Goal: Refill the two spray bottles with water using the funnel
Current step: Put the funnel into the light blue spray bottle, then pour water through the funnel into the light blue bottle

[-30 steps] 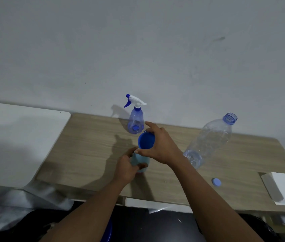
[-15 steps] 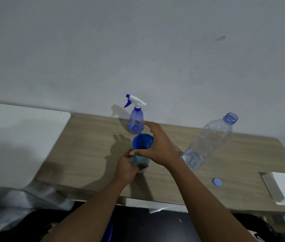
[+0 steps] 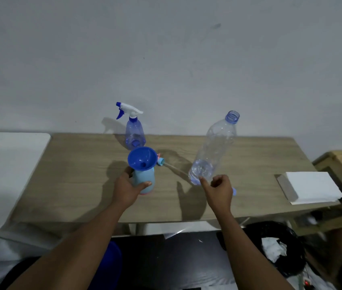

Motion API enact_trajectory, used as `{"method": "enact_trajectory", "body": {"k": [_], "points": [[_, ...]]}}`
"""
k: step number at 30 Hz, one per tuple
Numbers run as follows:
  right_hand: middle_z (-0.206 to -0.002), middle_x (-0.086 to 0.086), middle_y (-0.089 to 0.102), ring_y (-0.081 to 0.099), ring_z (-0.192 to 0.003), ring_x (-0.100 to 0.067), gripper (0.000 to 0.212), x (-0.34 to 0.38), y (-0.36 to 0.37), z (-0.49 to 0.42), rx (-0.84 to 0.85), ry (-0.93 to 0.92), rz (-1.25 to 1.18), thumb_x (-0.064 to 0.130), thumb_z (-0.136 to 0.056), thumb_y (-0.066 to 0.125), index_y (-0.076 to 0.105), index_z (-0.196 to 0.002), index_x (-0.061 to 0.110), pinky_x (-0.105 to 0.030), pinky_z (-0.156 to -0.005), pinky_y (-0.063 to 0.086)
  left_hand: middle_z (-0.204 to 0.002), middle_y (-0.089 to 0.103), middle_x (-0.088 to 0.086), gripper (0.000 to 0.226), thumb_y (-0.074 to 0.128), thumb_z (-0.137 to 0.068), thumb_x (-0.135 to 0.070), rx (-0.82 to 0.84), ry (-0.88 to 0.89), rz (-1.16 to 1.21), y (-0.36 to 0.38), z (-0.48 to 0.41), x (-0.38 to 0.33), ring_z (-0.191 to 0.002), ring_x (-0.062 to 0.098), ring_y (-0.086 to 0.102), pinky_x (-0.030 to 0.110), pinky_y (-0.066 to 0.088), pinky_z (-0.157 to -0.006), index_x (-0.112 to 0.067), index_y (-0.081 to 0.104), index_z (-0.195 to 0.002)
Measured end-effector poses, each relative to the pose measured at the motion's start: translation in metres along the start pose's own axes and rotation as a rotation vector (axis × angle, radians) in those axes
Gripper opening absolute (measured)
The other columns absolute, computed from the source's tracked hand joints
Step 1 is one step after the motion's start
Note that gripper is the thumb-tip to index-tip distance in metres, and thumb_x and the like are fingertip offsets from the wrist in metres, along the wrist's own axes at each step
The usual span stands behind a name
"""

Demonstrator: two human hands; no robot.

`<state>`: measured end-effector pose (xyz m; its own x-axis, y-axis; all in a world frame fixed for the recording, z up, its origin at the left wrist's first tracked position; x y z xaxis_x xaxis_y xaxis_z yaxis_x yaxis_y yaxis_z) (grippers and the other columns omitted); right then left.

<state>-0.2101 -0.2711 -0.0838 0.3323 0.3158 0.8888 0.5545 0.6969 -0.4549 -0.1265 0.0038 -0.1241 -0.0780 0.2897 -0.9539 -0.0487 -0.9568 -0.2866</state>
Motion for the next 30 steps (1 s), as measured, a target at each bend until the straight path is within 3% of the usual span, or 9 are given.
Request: {"method": "enact_trajectory", "body": {"k": [3,6,11,15,19,23,27,30], "points": [[-0.123,-0.003,0.052,0.054,-0.108,-0.016,0.089,0.002,-0.005,-0.024,0.046,-0.037,-0.017,0.035,-0.067,0.093,0.044,-0.137,0.01,-0.03,-0.093,0.046,-0.114,0.066,0.003,0.071,0.094,-0.06,-0.011,-0.007,-0.017,-0.001,0.002,-0.001,-0.002,-0.106,0.02,0.062,0.026,0.051,-0.08,-0.014,0.059,-0.122],[-0.147,0.0,0.045,0.046,-0.132,-0.016,0.112,0.009,-0.004,-0.046,0.169,-0.137,-0.016,0.04,-0.062,0.095,0.03,-0.151,0.018,-0.035,-0.109,0.042,-0.115,0.066,0.004,0.069,0.092,-0.061,-0.006,-0.008,-0.03,0.011,0.003,-0.002,-0.003,-0.107,0.02,0.061,0.024,0.049,-0.079,-0.015,0.059,-0.122],[-0.135,-0.004,0.056,0.054,-0.125,-0.024,0.091,0.012,0.0,-0.057,0.165,-0.199,-0.041,0.037,-0.068,0.091,0.041,-0.14,0.015,-0.047,-0.105,0.048,-0.12,0.066,0.004,0.073,0.092,-0.062,-0.009,-0.008,-0.06,0.018,0.004,-0.003,0.001,-0.111,0.02,0.062,0.032,0.054,-0.085,-0.014,0.058,-0.126],[-0.125,0.001,0.056,0.056,-0.116,-0.02,0.08,0.016,0.001,-0.057,0.161,-0.235,-0.083,0.03,-0.068,0.092,0.045,-0.132,0.02,-0.044,-0.1,0.051,-0.119,0.066,0.003,0.074,0.093,-0.061,-0.012,-0.005,-0.056,0.021,0.003,-0.003,0.001,-0.11,0.018,0.062,0.046,0.055,-0.093,-0.016,0.059,-0.125],[-0.119,0.002,0.057,0.058,-0.112,-0.019,0.077,0.017,-0.001,-0.056,0.188,-0.269,-0.065,0.036,-0.066,0.093,0.045,-0.124,0.027,-0.045,-0.096,0.053,-0.122,0.063,-0.004,0.081,0.095,-0.059,-0.025,-0.029,-0.035,0.041,0.003,0.005,-0.008,-0.111,0.011,0.06,0.036,0.054,-0.09,-0.022,0.055,-0.13],[-0.126,0.002,0.057,0.057,-0.118,-0.018,0.076,0.018,-0.006,-0.046,0.221,-0.378,0.0,0.036,-0.072,0.089,0.045,-0.132,0.018,-0.031,-0.097,0.048,-0.129,0.059,-0.012,0.096,0.096,-0.053,-0.04,-0.092,0.005,0.082,0.001,0.017,-0.021,-0.119,0.008,0.056,0.029,0.05,-0.091,-0.03,0.049,-0.136],[-0.123,-0.004,0.052,0.055,-0.107,-0.014,0.086,0.028,-0.008,-0.037,0.219,-0.511,0.036,0.041,-0.07,0.088,0.045,-0.14,0.015,-0.024,-0.091,0.047,-0.136,0.054,-0.01,0.121,0.094,-0.044,-0.05,-0.163,0.04,0.094,-0.001,0.025,-0.039,-0.123,0.007,0.053,0.03,0.045,-0.098,-0.025,0.035,-0.147],[-0.109,0.002,0.046,0.053,-0.097,-0.001,0.09,0.041,-0.011,-0.03,0.285,-0.574,0.103,0.041,-0.066,0.084,0.042,-0.144,0.027,-0.009,-0.083,0.042,-0.13,0.054,-0.012,0.123,0.094,-0.046,-0.044,-0.185,0.059,0.104,-0.001,0.027,-0.055,-0.12,0.007,0.051,0.029,0.045,-0.098,-0.021,0.032,-0.149]]}}
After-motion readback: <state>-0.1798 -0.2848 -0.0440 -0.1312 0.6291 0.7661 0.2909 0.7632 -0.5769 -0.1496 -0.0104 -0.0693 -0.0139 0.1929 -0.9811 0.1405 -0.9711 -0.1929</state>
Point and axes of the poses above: each hand's wrist, its own z-axis away from the middle knuckle, its own y-axis out of the palm, x = y × z, the point moved 1 cm from there along -z, towards the middle knuckle
